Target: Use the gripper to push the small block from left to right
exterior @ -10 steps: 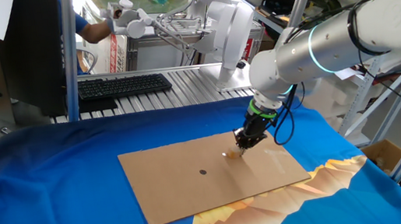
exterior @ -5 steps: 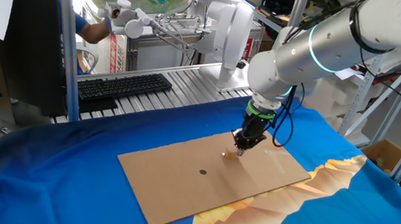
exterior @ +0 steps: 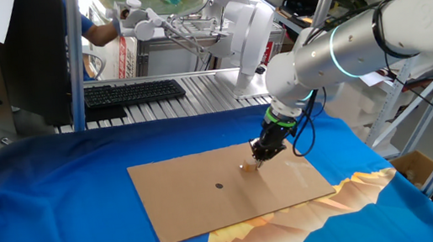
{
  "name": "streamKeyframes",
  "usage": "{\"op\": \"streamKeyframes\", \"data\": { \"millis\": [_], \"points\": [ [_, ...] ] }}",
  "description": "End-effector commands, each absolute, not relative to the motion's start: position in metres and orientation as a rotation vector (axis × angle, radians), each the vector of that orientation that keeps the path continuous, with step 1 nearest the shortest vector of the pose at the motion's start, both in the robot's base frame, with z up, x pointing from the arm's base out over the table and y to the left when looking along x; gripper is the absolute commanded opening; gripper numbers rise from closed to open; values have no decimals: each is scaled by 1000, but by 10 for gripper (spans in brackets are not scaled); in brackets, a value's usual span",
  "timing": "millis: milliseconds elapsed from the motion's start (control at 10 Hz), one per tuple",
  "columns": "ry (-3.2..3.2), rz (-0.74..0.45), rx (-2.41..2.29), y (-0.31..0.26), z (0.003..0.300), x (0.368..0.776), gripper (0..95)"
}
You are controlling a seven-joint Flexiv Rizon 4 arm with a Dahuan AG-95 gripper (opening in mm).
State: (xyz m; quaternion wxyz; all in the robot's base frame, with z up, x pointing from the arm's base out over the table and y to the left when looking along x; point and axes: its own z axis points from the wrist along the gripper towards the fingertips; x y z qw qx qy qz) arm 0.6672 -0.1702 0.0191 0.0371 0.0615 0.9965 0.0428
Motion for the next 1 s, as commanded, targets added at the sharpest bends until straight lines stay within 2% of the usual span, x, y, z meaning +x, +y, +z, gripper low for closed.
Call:
{"op": "streamKeyframes", "data": {
  "millis": [100, 300, 700, 1000],
  "points": [
    [3064, 79, 152, -171, 19, 668, 0],
    [3077, 72, 80, -171, 19, 668, 0],
    [3074, 157, -108, -171, 19, 668, 0],
    [3094, 159, -76, -170, 21, 668, 0]
  ]
}}
